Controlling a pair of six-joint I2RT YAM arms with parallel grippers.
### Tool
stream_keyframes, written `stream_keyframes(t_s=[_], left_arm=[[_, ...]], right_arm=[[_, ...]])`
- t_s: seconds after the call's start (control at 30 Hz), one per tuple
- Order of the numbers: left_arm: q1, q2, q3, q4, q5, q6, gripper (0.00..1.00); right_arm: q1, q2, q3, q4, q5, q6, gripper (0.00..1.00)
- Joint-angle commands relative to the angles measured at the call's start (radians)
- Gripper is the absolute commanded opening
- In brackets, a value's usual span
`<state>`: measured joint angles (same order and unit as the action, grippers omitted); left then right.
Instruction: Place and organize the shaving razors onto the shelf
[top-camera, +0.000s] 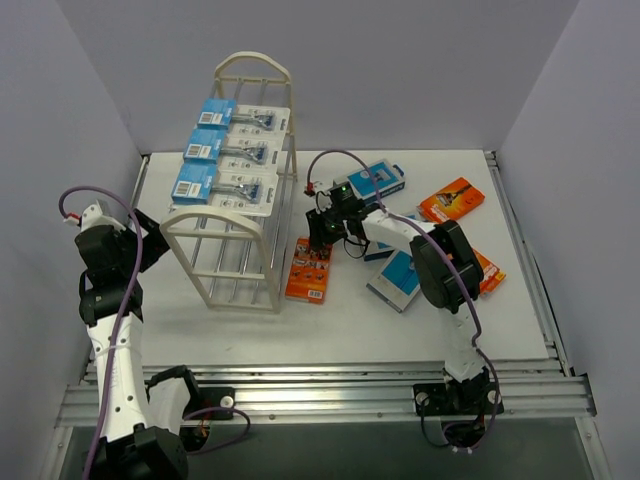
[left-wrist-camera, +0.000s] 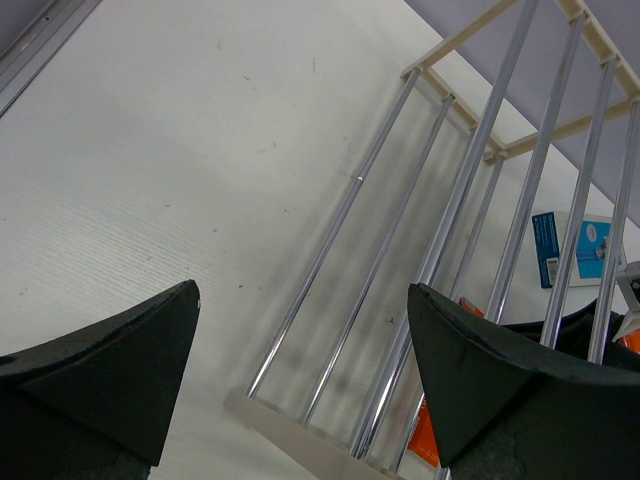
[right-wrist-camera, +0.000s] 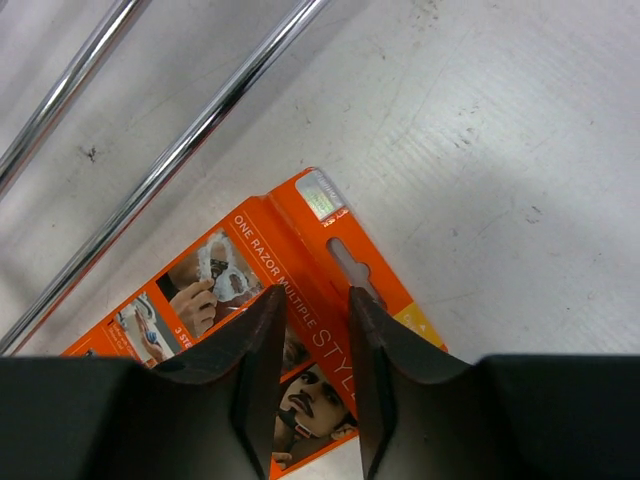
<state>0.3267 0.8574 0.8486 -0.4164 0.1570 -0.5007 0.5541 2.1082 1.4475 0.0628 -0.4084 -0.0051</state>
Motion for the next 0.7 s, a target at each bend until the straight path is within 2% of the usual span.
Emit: stream_keyframes(t_s=[0.0, 0.03, 0.1, 0.2, 0.23, 0.47, 0.53, 0.6, 0.67], left_arm=[[-0.005, -0.004, 0.004, 0.025, 0.016, 0.005, 0.94], [-0.005, -0.004, 0.004, 0.025, 0.019, 0.004, 0.94], [-0.005, -0.003, 0.004, 0.027, 0.021, 0.004, 0.94], [-0.005, -0.003, 0.004, 0.027, 0.021, 0.004, 0.94], [-0.005, -0.004, 0.004, 0.027, 0.019, 0.004, 0.94], [-0.005, -0.003, 0.006, 0.022, 0.009, 0.005, 0.94], [-0.005, -0.004, 0.006, 0.019, 0.009, 0.005, 0.94], [-0.005, -0.006, 0.006, 0.021, 0.009, 0.005, 0.94], [-0.005, -0.008, 0.007, 0.019, 0.007, 0.004, 0.94]], right_arm=[[-0.002, 0.013, -0.064, -0.081, 0.062, -0.021, 0.24], [-0.002, 0.004, -0.074, -0.077, 0.062, -0.018, 0.19], [-0.002, -0.001, -0.104, -0.073, 0.062, -0.016, 0.17], [-0.003, -0.01, -0.133, -0.072, 0.072, -0.01, 0.07], [-0.003, -0.016, -0.139, -0.072, 0.079, -0.006, 0.0], [-0.026, -0.06, -0.164, -0.052, 0.118, 0.04, 0.0], [-0.028, -0.097, -0.179, -0.058, 0.141, 0.066, 0.15], [-0.025, -0.131, -0.191, -0.058, 0.175, 0.094, 0.19], [-0.013, -0.181, -0.19, -0.058, 0.204, 0.119, 0.38]])
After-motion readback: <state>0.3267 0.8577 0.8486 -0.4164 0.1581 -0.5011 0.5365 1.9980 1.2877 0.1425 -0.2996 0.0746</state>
